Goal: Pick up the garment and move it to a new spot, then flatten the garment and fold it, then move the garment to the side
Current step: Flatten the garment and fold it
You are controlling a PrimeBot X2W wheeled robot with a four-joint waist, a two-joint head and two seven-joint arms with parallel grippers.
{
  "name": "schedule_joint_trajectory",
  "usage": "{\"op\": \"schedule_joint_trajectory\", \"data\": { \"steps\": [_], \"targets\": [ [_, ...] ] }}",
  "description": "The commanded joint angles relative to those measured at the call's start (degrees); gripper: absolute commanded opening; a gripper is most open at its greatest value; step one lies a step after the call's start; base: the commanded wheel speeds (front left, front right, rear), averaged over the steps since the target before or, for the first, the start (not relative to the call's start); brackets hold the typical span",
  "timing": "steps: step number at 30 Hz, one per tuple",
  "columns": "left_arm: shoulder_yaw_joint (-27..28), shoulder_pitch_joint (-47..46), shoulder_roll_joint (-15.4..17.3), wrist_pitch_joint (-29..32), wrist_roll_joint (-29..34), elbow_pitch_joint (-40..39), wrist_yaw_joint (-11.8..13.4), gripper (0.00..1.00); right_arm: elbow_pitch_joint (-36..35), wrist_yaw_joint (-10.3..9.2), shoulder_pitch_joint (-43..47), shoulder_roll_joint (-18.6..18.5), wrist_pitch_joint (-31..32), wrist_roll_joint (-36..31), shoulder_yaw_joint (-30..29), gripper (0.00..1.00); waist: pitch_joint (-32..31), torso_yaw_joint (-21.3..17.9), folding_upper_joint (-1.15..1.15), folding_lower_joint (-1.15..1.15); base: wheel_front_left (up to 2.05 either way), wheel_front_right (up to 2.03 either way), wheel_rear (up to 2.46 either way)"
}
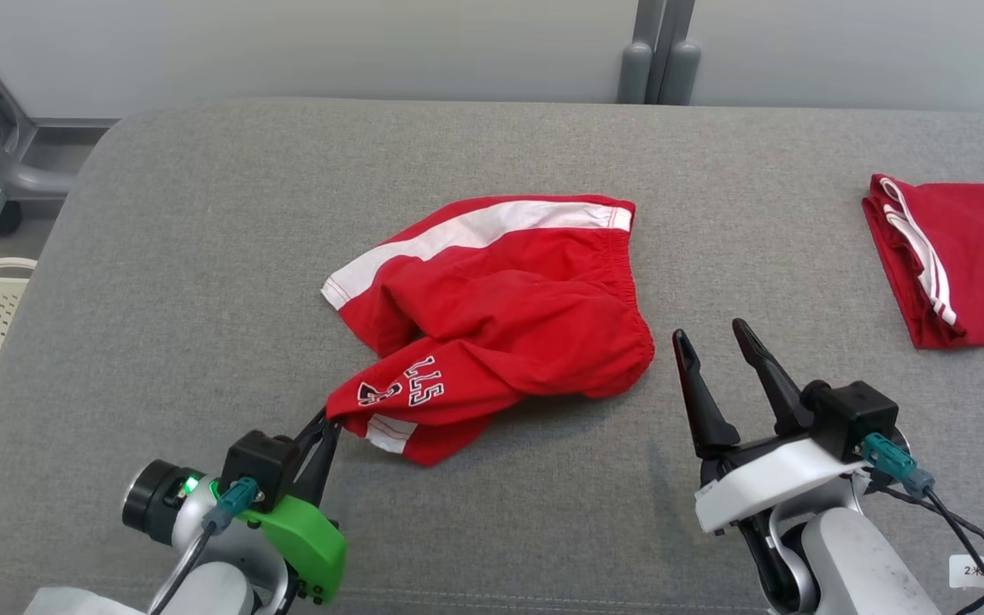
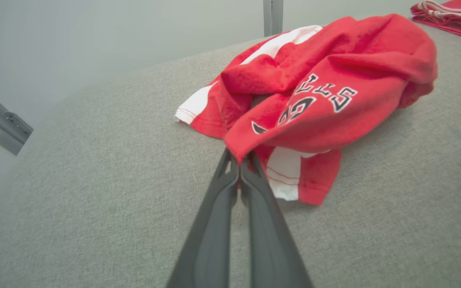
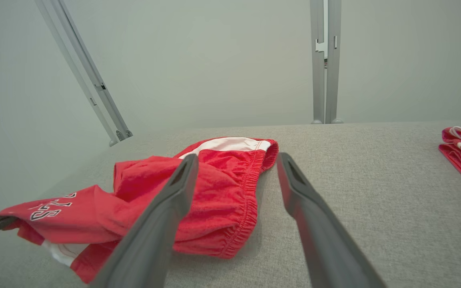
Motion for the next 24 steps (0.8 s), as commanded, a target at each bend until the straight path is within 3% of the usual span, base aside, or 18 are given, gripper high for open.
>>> {"op": "schedule_joint_trajectory", "data": {
  "steps": [1, 7, 13, 14, 15, 16, 17, 24],
  "targets": [
    [0.39, 0.94, 1.03, 0.51, 0.19, -1.32, 0.71, 0.0, 0.09, -0.02, 0.7, -0.21, -0.17, 0.26, -0.14, 1.0, 0.29, 0.36, 0.0, 0.0, 0.0, 0.0, 0.0],
    [1.36, 3.34, 2.37, 1.89, -1.16, -4.57, 2.2, 0.0, 0.76, -0.02, 0.3, -0.19, -0.17, 0.14, 0.03, 1.0, 0.46, 0.67, 0.0, 0.0, 0.0, 0.0, 0.0],
    [0.97, 4.32, -1.01, -0.53, -4.11, 2.75, 1.02, 0.0, 2.39, -0.02, -0.67, -0.27, -0.17, 0.22, 0.7, 1.0, -0.05, -0.14, 0.0, 0.0, 0.0, 0.0, 0.0],
    [0.73, 4.12, -1.25, -1.0, -3.93, 4.22, 0.83, 0.17, 2.6, -0.02, -0.76, -0.32, -0.17, 0.25, 0.68, 1.0, -0.1, -0.28, 0.0, 0.0, 0.0, 0.0, 0.0],
    [0.72, 3.7, -1.85, -1.87, -4.03, 5.32, 0.77, 0.47, 2.8, -0.02, -0.81, -0.41, -0.17, 0.2, 0.68, 1.0, -0.11, -0.36, 0.0, 0.0, 0.0, 0.0, 0.0],
    [0.73, 3.32, -2.42, -2.46, -4.41, 6.23, 0.57, 0.9, 2.84, -0.02, -0.85, -0.43, -0.17, 0.2, 0.68, 1.0, -0.13, -0.44, 0.0, 0.0, 0.0, 0.0, 0.0],
    [0.84, 2.99, -3.0, -3.12, -4.78, 7.11, 0.34, 1.0, 2.9, -0.02, -0.85, -0.53, -0.17, 0.24, 0.65, 1.0, -0.12, -0.48, 0.0, 0.0, 0.0, 0.0, 0.0],
    [2.43, 2.4, -4.61, -6.12, -5.57, 8.72, 0.45, 1.0, 3.08, -0.02, -0.84, -0.92, -0.17, 0.38, 0.33, 1.0, -0.14, -0.52, 0.0, 0.0, 0.0, 0.0, 0.0]
  ]
}}
